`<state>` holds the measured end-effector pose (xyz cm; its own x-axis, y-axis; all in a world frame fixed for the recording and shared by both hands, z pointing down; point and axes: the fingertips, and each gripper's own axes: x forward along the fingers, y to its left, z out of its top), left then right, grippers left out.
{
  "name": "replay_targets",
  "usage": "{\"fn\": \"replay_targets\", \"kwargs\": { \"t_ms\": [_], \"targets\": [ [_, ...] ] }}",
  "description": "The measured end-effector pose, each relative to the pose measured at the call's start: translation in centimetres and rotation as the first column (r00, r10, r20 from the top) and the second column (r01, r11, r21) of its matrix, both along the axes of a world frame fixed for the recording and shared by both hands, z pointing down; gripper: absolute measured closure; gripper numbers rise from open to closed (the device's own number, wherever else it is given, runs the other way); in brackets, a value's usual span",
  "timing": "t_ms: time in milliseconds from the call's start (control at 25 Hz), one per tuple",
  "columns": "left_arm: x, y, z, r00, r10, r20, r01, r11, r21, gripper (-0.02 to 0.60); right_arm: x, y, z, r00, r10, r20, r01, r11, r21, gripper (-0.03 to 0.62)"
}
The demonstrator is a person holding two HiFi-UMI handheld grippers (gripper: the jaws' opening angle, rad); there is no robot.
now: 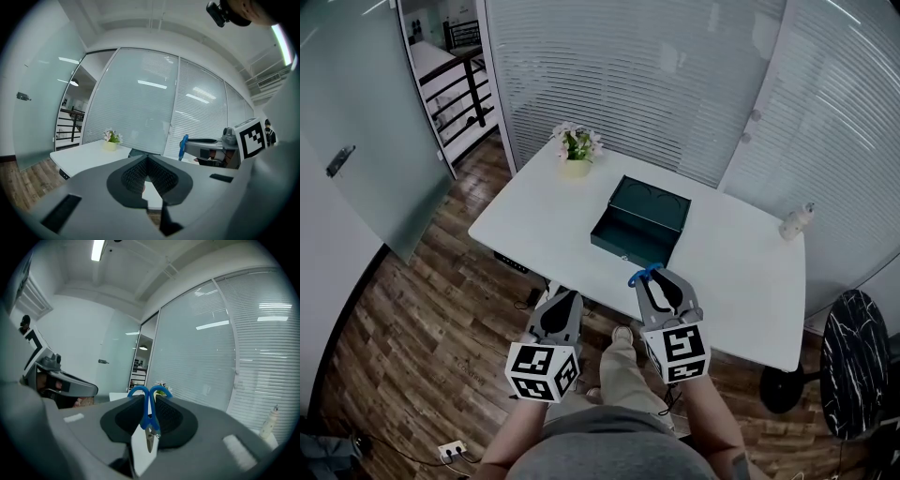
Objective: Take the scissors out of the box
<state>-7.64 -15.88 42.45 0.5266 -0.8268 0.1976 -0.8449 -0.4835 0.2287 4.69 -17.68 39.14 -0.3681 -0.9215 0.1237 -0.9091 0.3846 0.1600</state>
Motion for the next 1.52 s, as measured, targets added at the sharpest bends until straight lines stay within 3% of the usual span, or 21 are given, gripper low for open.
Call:
{"fn": "replay_targets", "kwargs": {
  "t_ms": [400,1520],
  "targets": [
    [-0.6,0.0,-0.1,1.0,-0.013,-0.013,0.013,1.0,0.011,0.575,-0.1,2.8,0.3,0.998,0.017,0.058,-0.017,1.0,0.001,0.508],
    [-0.4,-1.1,0.1,1.0,-0.014,-0.011,0.014,1.0,-0.002,0.576,-0.5,1.4,-0.2,0.998,-0.015,0.069,0.014,1.0,0.015,0.508]
  ]
}}
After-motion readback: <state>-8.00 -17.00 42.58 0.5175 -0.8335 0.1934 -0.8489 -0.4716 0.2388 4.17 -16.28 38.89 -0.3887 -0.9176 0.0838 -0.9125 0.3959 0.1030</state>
